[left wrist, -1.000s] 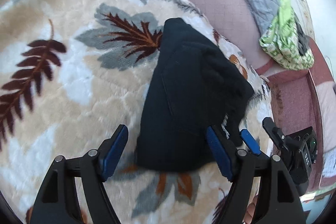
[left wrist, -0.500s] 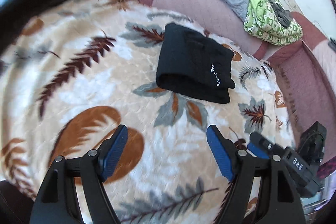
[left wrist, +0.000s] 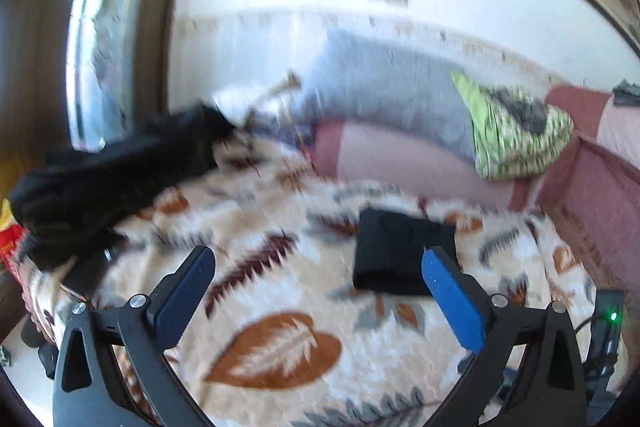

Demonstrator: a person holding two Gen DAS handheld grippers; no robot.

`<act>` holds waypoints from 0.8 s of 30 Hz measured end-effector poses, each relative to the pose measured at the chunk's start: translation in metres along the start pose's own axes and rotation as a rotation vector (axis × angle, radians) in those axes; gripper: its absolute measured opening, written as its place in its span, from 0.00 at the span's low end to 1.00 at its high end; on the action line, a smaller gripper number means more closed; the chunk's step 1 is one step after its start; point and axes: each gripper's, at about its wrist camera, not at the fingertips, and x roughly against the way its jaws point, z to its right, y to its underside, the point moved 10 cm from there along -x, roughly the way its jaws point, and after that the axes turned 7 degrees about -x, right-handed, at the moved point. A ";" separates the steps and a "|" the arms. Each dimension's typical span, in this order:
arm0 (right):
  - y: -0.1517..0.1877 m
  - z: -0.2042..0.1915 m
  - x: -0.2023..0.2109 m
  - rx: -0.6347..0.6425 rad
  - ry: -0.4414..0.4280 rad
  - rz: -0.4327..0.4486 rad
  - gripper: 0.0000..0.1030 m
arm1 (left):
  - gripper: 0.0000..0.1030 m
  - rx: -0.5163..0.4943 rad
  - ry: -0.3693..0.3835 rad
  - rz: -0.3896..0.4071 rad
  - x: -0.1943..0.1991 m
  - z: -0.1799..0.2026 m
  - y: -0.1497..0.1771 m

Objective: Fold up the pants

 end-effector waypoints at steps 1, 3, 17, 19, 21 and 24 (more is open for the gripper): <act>0.001 -0.004 0.003 0.013 0.001 0.008 0.71 | 1.00 0.001 -0.021 0.048 0.010 -0.005 -0.009; 0.003 -0.010 0.007 0.033 0.005 0.019 0.71 | 1.00 -0.005 -0.045 0.061 0.019 -0.010 -0.016; 0.011 -0.023 0.012 0.127 0.064 0.065 0.75 | 1.00 -0.035 0.082 -0.176 -0.010 0.016 0.021; 0.013 -0.019 0.008 0.122 0.072 0.055 0.75 | 1.00 -0.054 0.066 -0.255 -0.025 0.018 0.038; 0.015 -0.016 0.005 0.117 0.078 0.047 0.75 | 1.00 -0.080 0.040 -0.325 -0.035 0.019 0.055; 0.016 -0.012 0.002 0.118 0.090 0.041 0.75 | 1.00 -0.098 0.040 -0.400 -0.044 0.024 0.075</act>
